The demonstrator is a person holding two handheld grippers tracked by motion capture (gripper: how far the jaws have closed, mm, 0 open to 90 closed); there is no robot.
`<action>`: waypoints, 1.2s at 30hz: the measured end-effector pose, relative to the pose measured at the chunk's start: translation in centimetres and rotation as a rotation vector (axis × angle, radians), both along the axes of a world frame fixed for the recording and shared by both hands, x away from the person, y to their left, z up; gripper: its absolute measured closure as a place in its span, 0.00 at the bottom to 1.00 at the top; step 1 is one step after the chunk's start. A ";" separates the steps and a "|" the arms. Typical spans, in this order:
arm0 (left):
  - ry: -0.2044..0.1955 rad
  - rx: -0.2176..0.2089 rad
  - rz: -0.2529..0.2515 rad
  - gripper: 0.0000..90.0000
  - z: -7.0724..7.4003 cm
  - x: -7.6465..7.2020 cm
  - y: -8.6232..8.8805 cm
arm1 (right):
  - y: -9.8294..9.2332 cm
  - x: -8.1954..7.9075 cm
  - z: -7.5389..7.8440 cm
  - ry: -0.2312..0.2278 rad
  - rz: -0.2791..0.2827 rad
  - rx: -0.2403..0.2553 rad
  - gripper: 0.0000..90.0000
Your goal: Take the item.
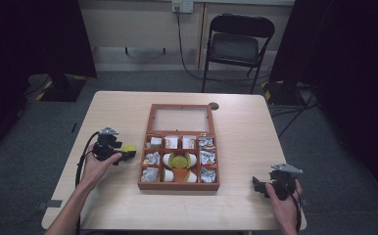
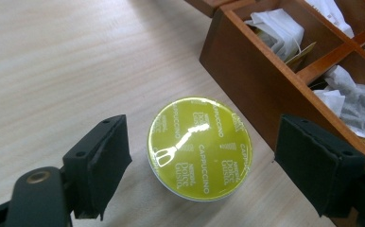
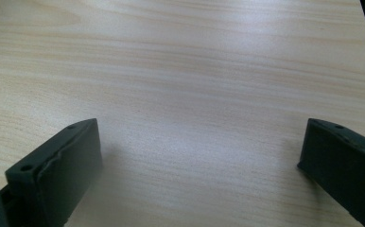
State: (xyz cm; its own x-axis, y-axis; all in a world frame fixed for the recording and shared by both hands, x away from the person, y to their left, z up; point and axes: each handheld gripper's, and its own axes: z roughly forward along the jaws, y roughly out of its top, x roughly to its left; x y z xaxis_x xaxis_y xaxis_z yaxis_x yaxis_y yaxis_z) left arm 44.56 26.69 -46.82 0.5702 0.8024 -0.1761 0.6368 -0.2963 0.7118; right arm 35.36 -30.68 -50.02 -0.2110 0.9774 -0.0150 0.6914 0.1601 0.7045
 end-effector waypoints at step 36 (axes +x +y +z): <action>-0.065 -0.044 0.160 0.18 1.7 -4.1 6.6 | 0.0 0.1 0.0 0.000 0.005 -0.001 0.00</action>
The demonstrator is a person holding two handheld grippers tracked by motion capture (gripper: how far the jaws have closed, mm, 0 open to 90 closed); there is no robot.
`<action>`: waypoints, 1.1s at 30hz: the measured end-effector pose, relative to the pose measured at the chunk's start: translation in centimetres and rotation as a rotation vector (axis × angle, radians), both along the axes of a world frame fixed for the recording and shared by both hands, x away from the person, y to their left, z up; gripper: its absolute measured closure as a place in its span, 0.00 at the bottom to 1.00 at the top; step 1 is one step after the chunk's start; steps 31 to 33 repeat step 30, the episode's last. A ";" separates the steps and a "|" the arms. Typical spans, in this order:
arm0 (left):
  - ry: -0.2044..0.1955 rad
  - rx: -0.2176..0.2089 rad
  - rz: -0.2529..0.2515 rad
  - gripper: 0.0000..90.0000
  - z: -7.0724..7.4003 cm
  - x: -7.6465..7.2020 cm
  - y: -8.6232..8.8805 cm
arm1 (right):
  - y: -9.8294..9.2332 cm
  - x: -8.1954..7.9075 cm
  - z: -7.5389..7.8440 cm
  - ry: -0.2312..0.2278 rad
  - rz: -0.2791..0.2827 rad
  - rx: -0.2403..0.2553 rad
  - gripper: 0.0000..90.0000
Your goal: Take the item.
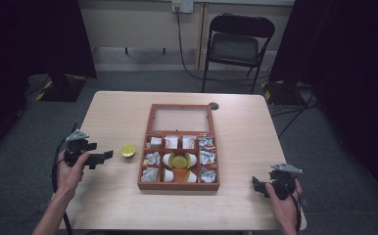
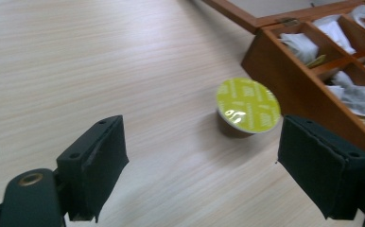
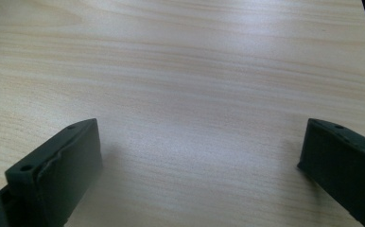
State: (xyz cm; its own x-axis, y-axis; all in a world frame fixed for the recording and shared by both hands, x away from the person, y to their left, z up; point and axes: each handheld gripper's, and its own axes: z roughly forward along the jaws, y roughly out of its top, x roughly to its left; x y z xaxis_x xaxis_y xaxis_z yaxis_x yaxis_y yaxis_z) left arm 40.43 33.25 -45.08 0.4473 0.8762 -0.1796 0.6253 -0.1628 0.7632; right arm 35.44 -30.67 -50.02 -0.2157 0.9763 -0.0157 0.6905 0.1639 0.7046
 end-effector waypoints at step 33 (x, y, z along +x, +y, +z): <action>-0.008 0.177 0.132 0.16 -5.4 0.2 0.4 | 0.0 0.0 0.0 0.000 0.002 -0.001 0.00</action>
